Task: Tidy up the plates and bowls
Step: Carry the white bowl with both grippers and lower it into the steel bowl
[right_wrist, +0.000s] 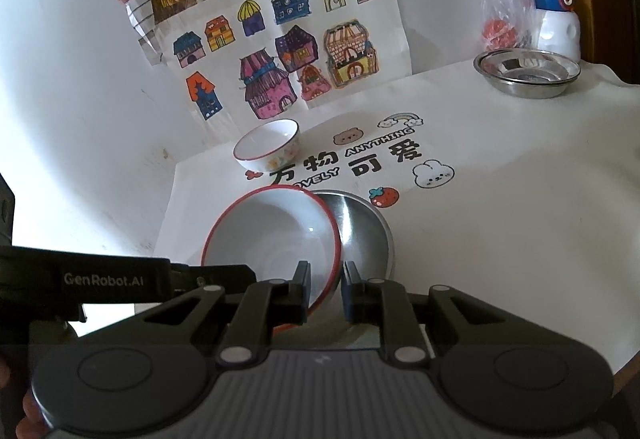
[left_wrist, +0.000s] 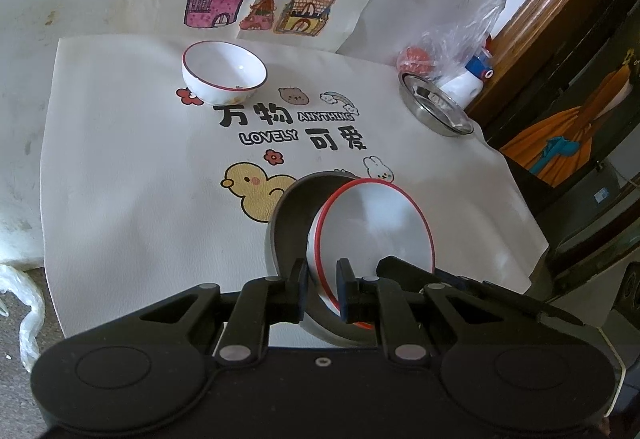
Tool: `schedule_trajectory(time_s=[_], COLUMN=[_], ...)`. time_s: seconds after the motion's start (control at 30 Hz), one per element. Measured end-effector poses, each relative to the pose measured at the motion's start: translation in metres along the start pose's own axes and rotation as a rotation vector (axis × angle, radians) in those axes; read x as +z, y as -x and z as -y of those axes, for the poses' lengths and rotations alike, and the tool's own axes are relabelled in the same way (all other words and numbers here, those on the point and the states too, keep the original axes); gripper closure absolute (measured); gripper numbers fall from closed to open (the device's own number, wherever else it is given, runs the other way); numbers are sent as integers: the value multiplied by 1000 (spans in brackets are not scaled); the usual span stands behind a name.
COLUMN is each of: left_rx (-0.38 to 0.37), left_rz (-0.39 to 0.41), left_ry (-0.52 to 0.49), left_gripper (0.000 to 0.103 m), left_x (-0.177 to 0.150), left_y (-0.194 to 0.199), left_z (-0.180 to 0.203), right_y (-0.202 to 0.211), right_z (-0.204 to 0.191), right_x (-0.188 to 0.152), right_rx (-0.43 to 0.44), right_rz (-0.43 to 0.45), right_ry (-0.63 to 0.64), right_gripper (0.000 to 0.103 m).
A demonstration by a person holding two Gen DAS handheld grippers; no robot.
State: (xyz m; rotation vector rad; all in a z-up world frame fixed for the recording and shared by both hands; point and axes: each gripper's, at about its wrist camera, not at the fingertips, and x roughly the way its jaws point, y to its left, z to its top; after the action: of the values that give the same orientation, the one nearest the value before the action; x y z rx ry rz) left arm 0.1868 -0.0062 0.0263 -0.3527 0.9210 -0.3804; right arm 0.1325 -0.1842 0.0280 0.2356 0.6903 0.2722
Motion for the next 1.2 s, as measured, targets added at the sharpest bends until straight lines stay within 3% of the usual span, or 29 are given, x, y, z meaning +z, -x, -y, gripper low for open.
schedule_trajectory(time_s=[0.83, 1.2], left_rx=[16, 11], left_rz=[-28, -5], left_ry=[41, 65], left_gripper=[86, 74], left_x=[2, 0], left_y=[-8, -3], left_z=[-4, -6], right_y=[-2, 2], right_z=[-1, 1], right_x=[0, -2], right_rx=[0, 34], right_rz=[-5, 4], right_ry=[48, 42], right_gripper=[73, 71])
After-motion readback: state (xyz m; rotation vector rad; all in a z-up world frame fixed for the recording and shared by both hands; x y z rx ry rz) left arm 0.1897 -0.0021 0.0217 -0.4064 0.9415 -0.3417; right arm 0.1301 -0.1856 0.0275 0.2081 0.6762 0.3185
